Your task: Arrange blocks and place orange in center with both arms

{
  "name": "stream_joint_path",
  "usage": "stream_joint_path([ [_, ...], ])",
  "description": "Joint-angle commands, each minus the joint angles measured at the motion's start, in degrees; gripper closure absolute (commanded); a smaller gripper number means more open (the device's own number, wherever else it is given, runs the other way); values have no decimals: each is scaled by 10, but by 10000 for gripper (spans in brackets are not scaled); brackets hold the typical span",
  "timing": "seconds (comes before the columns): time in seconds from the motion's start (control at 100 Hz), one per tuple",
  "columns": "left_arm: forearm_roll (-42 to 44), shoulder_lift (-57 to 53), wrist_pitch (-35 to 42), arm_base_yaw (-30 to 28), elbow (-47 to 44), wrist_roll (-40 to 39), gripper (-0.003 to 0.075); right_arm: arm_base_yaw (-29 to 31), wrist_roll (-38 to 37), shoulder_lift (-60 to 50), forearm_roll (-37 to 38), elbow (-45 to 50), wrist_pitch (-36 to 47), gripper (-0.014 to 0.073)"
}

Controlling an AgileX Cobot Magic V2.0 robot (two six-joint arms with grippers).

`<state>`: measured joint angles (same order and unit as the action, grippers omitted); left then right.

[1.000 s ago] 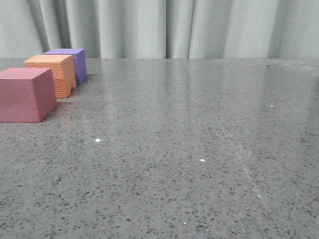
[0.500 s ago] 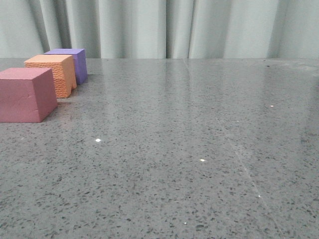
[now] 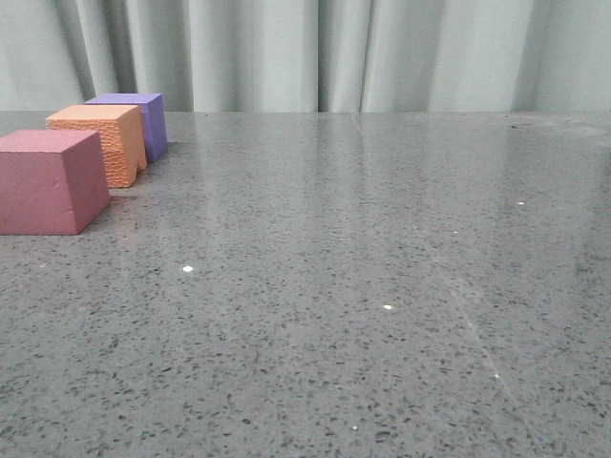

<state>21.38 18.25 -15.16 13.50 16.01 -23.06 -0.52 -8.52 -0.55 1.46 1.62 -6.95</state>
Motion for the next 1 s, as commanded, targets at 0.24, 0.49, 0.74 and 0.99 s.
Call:
stream_joint_path([
  [0.24, -109, -48, 274, -103, -136, 96, 733, 3, 7, -15, 0, -8, 50, 661],
  [0.49, -109, -122, 241, -106, -188, 96, 733, 3, 7, -15, 0, -8, 50, 661],
  [0.74, -109, -205, 230, -106, -188, 96, 733, 3, 7, -15, 0, -8, 50, 661],
  [0.99, -106, -203, 230, -106, -188, 96, 733, 3, 7, -14, 0, -8, 50, 661],
])
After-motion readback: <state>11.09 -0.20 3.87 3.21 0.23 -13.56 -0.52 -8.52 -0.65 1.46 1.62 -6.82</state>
